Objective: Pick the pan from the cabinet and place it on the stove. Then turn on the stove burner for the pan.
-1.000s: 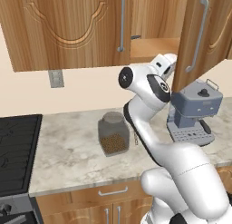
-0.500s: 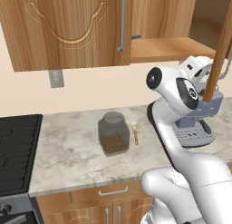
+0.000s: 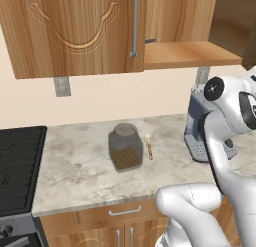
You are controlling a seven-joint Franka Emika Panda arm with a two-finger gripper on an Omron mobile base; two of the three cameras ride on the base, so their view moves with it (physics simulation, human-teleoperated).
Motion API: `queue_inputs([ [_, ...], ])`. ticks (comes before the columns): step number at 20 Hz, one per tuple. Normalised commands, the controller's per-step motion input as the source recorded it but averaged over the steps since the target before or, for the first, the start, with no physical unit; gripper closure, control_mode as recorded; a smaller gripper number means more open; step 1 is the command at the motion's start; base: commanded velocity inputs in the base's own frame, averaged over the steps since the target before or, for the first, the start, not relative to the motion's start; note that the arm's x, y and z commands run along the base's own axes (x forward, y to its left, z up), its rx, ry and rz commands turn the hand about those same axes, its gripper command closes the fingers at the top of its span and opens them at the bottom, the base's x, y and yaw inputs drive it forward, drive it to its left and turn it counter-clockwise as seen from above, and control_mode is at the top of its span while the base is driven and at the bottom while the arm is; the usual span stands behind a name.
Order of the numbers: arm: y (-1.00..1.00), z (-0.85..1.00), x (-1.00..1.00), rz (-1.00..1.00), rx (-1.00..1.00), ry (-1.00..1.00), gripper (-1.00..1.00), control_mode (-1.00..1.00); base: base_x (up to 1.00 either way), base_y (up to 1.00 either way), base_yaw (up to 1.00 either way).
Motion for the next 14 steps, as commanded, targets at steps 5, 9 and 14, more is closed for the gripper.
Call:
queue_inputs([
  [5,-0.78,-0.12,-0.25,-0.06,0.03,0.05,-1.00,-1.00,0.00,0.00,0.00],
  [9,-0.33,-0.07,-0.10,-0.01,0.01,0.03,-1.00,-1.00,0.00,0.00,0.00],
  [14,0.49,0.00,-0.26,0.00,0.01,-0.09,-1.00,-1.00,0.00,0.00,0.00],
])
